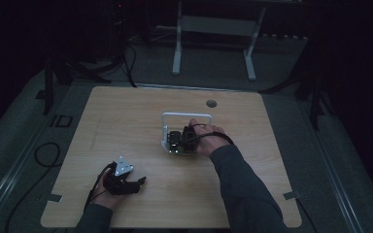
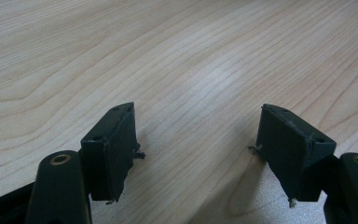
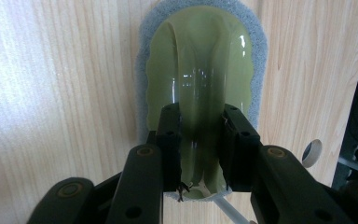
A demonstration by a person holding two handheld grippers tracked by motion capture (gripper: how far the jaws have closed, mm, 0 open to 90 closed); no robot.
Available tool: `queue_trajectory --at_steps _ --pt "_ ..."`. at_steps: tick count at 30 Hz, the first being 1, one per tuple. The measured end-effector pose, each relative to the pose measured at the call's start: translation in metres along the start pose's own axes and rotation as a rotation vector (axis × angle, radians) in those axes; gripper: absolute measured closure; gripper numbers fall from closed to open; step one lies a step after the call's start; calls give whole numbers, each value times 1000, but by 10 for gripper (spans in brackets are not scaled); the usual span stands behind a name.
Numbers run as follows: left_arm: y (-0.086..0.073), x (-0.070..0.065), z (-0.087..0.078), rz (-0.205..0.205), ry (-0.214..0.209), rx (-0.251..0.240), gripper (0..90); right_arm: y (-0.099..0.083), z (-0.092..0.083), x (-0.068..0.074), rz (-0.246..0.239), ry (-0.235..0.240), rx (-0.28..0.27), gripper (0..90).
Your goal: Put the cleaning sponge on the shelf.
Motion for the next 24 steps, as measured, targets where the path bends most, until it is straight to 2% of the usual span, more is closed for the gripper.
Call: queue_trajectory --at_steps 13,24 --pt "0 0 0 -1 0 0 290 4 13 -1 -9 -17 23 715" --pt "0 0 0 -1 0 -1 290 5 17 -3 11 -40 22 713"
Point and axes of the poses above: each handheld gripper's, and its own axes: z roughly forward along the jaws, y roughly out of its top, x roughly to its left, the point moved 5 cm from there along z, roughly forward along the jaws, and after that the axes turned 5 degrees about x, right-handed, at the moved point
